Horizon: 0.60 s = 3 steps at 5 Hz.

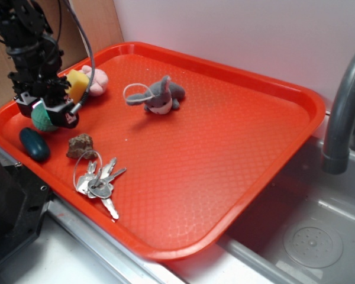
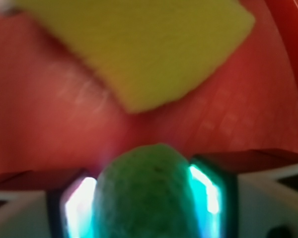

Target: Grab the green ball.

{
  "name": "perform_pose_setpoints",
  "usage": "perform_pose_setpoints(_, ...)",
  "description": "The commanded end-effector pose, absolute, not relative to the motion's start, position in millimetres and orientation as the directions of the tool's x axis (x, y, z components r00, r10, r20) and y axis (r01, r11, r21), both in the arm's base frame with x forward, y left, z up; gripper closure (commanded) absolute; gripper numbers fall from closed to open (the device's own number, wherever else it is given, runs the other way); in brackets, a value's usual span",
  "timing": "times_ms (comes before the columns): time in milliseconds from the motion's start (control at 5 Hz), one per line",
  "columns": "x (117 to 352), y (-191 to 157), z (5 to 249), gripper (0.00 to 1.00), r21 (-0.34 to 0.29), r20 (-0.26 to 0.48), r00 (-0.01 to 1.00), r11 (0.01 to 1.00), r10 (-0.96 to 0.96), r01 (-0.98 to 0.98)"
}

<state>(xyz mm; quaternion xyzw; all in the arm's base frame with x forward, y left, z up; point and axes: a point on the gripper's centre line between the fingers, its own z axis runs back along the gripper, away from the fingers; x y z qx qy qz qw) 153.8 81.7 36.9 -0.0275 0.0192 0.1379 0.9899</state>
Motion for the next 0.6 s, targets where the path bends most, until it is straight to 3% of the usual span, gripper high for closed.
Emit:
perform_pose_setpoints(0, 176, 47, 142, 1.00, -0.048, 0.145, 0.977, 0.988, 0.155, -0.150)
perform_pose_setpoints(200, 211, 30, 174, 1.00, -0.019, 0.182, 0.977, 0.994, 0.110, -0.108)
perform_pose_setpoints(400, 249, 10, 184, 1.00, 0.043, 0.161, 0.985, 0.997, 0.055, -0.062)
